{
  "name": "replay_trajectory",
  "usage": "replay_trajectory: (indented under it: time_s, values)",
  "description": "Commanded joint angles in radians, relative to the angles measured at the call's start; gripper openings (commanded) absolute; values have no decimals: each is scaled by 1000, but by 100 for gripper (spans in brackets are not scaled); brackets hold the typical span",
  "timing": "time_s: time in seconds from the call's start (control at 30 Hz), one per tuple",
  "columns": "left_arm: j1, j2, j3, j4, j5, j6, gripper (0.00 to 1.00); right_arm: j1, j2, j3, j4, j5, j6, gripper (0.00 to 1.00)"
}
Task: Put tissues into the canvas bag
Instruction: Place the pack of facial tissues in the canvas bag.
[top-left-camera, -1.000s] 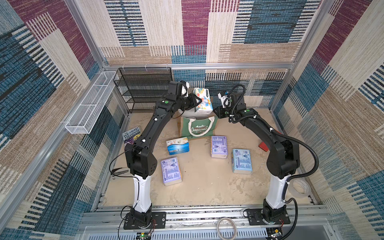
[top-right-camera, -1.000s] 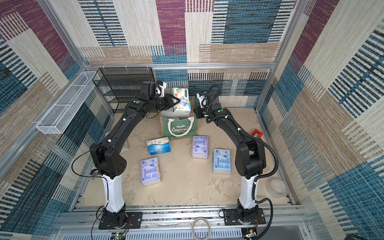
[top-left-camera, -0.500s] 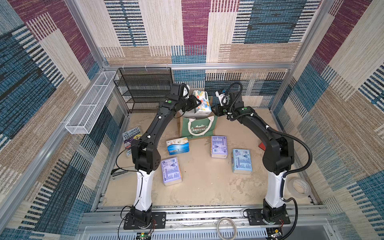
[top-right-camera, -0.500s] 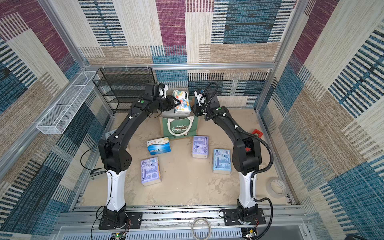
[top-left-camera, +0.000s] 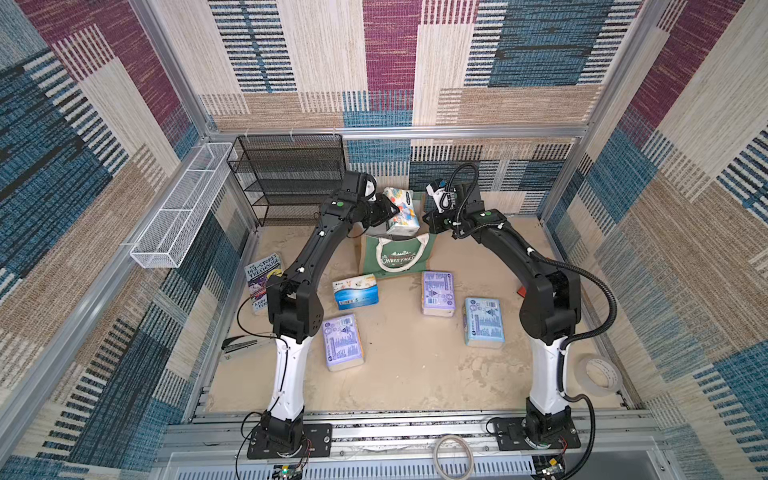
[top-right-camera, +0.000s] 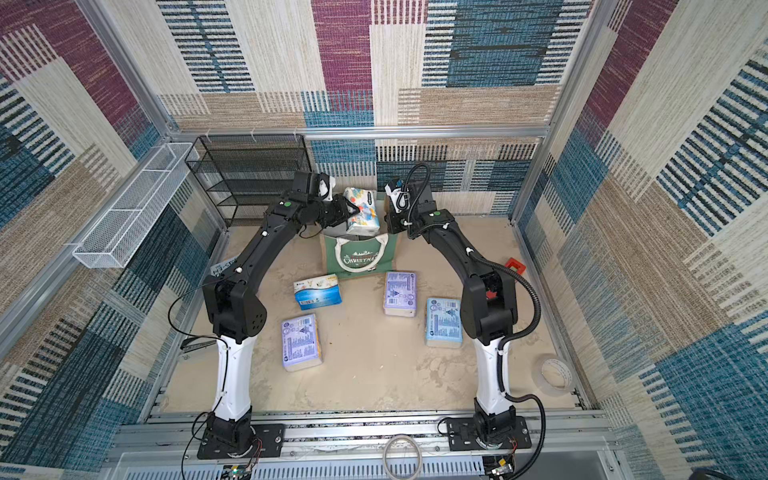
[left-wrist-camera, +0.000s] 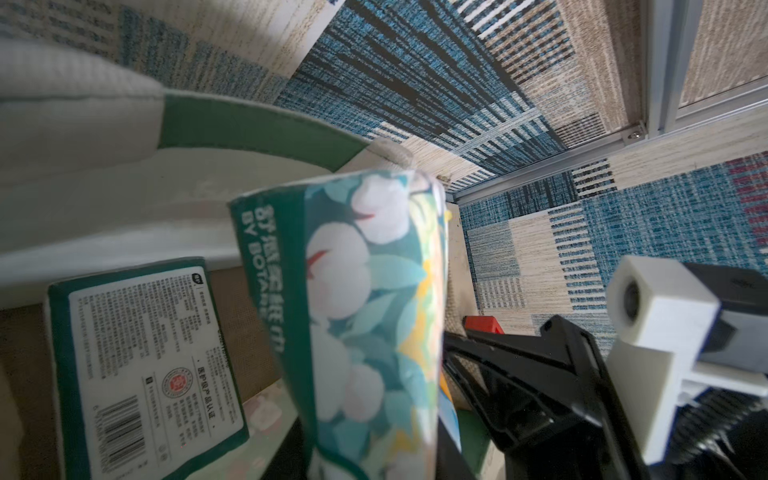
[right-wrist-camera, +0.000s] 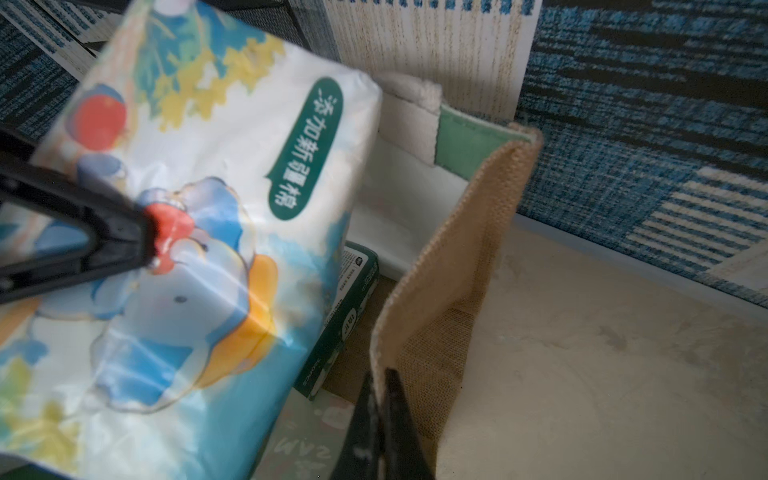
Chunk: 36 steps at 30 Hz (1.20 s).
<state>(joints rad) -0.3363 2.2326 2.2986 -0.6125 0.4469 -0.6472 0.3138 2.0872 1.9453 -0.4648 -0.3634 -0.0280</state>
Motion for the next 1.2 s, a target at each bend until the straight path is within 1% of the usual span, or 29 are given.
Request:
replay_trajectory:
  time_s: [0.0,0.1,0.3,0.63,0.73,0.97,1.17]
  values:
    - [1,-19,-10,22,9,-3,38,1,-35,-16,5,-83,66,0]
    - [1,-19,-23,12,13,1,38,1,-70,-52,17,-107,112,0]
    - [0,-5,-33,20,47,-14,37,2,-105,-78,10,-159,153,0]
    - [-27,34,-20,-23,92,3,37,5,-90,-85,-23,-157,198,0]
    - [-33,41,-1,-41,87,10,37,7,-92,-86,-26,-138,209,0]
    - [-35,43,63,-122,27,46,37,12,-104,-115,-5,-118,231,1]
    - [-50,41,87,-137,2,54,37,16,-126,-148,31,-118,254,1]
